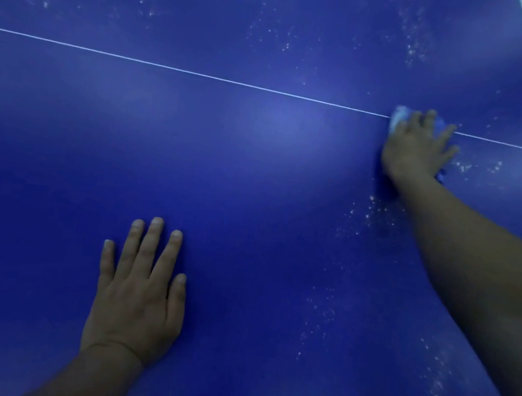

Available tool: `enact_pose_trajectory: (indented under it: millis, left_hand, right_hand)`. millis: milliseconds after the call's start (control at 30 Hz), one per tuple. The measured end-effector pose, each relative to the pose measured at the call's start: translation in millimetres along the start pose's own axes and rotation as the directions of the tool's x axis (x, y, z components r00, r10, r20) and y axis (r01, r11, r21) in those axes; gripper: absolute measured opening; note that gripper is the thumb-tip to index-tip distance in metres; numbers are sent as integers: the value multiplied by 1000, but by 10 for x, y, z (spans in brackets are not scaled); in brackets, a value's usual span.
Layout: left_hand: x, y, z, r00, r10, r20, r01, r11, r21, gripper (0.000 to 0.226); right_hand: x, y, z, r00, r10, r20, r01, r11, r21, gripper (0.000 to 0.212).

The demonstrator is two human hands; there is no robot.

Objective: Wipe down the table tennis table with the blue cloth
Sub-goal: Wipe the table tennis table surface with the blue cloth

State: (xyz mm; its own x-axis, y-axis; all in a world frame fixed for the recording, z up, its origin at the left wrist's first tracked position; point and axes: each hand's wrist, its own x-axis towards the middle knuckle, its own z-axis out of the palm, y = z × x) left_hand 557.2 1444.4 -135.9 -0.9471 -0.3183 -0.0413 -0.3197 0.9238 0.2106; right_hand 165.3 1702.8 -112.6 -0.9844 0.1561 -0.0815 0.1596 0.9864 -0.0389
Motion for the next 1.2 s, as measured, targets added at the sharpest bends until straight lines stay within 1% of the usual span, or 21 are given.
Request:
enact_pose_trajectory:
  millis: [33,100,200,267,333,367,433,500,567,600,667,733,833,900,933,967,1000,1033,1133,1167,1200]
  left_hand:
    - [10,-3,-1,1000,-1,3,1,1000,-1,63]
    - [14,5,5,1000,-2,12,2,1000,1,63]
    - [7,15,5,1000,-1,12,1,1000,-14,63]
    - [7,13,0,1000,1,8,-1,1000,-17,63]
    - [-2,10,3,1000,-1,8,1,1000,-12,63]
    - [-3,5,2,1000,-1,11,1,1000,-14,64]
    - [3,-2,5,1000,-2,5,2,1000,-20,64]
    - [5,-2,13,1000,1,7,-1,1000,-22,64]
    - [18,7,8,1000,-3,6,3,1000,-24,64]
    - [21,7,5,1000,-4,12,4,1000,-19,64]
    - [16,6,-6,1000,-3,28,3,1000,-18,64]
    - [14,1,-19,999,-8,34,9,1000,-19,64]
    - [18,14,-25,999,-13,38,14,1000,-19,63]
    - [20,8,-18,999,-15,38,16,1000,-26,63]
    - [20,7,-17,999,-15,40,16,1000,-26,64]
    - [19,6,-17,999,-17,41,18,1000,-26,64]
    - [17,6,-16,999,-19,41,20,999,-27,64]
    - [19,8,-16,999,-19,40,20,999,-26,64]
    - [23,14,-20,999,-20,37,21,999,-25,64]
    - [21,13,-20,999,-23,36,24,999,-26,64]
    - [19,13,-20,999,-25,34,26,999,-26,64]
  right_hand:
    - [35,95,-41,995,98,16,-98,994,44,54]
    - [-61,-16,-35,994,106,-1,-105,993,56,55]
    - [-545,-598,79,974,-224,-33,223,975,-22,54]
    - [-936,-956,169,877,-480,-9,479,877,-41,54]
    - [-1008,-1012,162,786,-613,73,616,788,-11,54]
    - [-891,-896,133,779,-620,96,625,780,-37,54]
    - [-463,-438,117,869,-490,63,494,859,-137,55]
    - [-23,160,45,984,-175,1,175,980,-92,55]
    - [207,590,-64,997,76,20,-76,997,9,55]
    - [207,676,-77,995,90,44,-91,995,32,55]
    - [5,662,-33,995,-83,53,82,996,33,56]
    - [-450,579,69,905,-421,63,424,904,-59,60]
    - [-1679,575,179,598,-791,126,801,589,-107,58]
    - [-2434,734,227,339,-926,170,941,333,-62,56]
    - [-2507,826,239,244,-950,194,970,240,-46,56]
    - [-2376,848,210,202,-959,199,979,197,-48,56]
    - [-2099,837,205,227,-957,183,972,212,-96,56]
    - [-1755,786,218,307,-936,175,947,281,-157,55]
    - [-684,562,113,726,-684,73,685,708,-172,58]
    - [-448,469,51,818,-572,52,574,810,-118,59]
    - [-312,356,3,869,-493,37,494,866,-72,58]
